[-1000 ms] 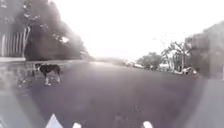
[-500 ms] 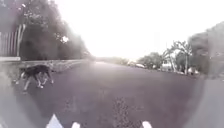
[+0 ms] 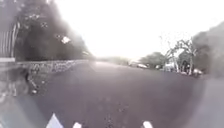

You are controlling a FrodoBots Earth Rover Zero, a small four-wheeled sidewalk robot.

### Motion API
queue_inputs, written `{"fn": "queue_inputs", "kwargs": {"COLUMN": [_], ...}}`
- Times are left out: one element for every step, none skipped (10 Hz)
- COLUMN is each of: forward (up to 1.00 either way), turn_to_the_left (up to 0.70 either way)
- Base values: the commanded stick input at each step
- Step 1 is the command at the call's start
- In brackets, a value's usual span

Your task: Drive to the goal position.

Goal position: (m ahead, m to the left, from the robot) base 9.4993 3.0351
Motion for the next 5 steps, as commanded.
{"fn": "queue_inputs", "kwargs": {"forward": [0.70,0.70,0.70,0.70,0.70], "turn_to_the_left": [0.00,0.00,0.00,0.00,0.00]}}
